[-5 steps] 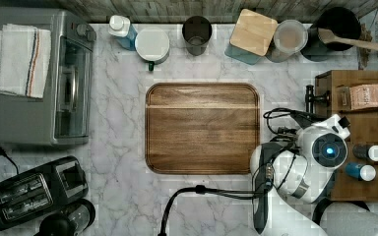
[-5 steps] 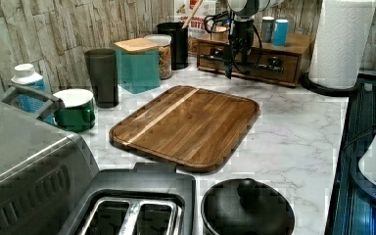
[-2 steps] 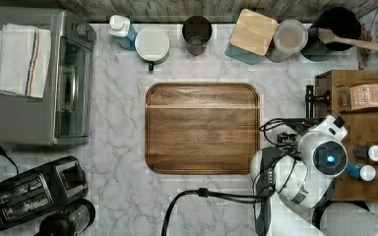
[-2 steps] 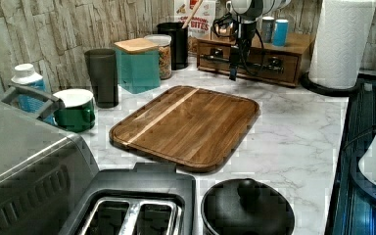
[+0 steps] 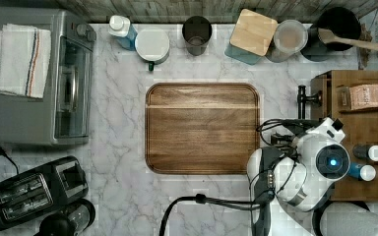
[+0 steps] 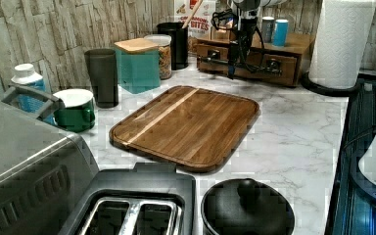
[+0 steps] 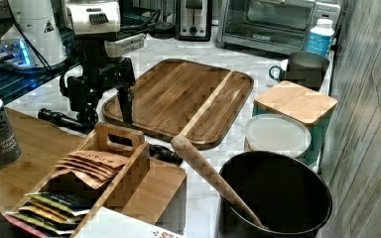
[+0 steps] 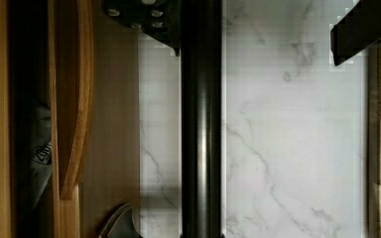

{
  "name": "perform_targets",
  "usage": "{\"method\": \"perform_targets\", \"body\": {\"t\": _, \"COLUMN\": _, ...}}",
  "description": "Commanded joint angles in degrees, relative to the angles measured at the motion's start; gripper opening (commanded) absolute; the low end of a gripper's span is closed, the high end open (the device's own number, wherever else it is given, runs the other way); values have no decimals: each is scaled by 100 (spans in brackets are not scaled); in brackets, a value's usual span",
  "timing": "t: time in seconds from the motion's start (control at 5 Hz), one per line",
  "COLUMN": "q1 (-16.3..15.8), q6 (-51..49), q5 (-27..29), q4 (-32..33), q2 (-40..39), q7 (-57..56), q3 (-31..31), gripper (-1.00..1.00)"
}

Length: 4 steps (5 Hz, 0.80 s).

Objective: Open the drawer.

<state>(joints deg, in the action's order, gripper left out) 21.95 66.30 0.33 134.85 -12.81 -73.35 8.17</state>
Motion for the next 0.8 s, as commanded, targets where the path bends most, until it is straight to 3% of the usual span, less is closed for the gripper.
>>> {"method": "perform_targets", "body": {"t": 0.2, "q1": -738, "q6": -171, "q5": 774, "q4": 126, "q2": -104, "q7": 896, "q3": -790, "gripper": 100}}
{"method": "perform_targets", "body": {"t": 0.6, "q1": -1762, "q6": 101, "q5": 616, "q4": 652, "q2": 190, "q7": 2635, "q3": -1319, "gripper": 100}}
{"method": "perform_targets", "body": {"t": 0.8, "q1": -1861, "q6": -62, "q5": 910, "q4": 649, "q2": 245, "q7": 2724, "q3": -1597, "gripper": 100}}
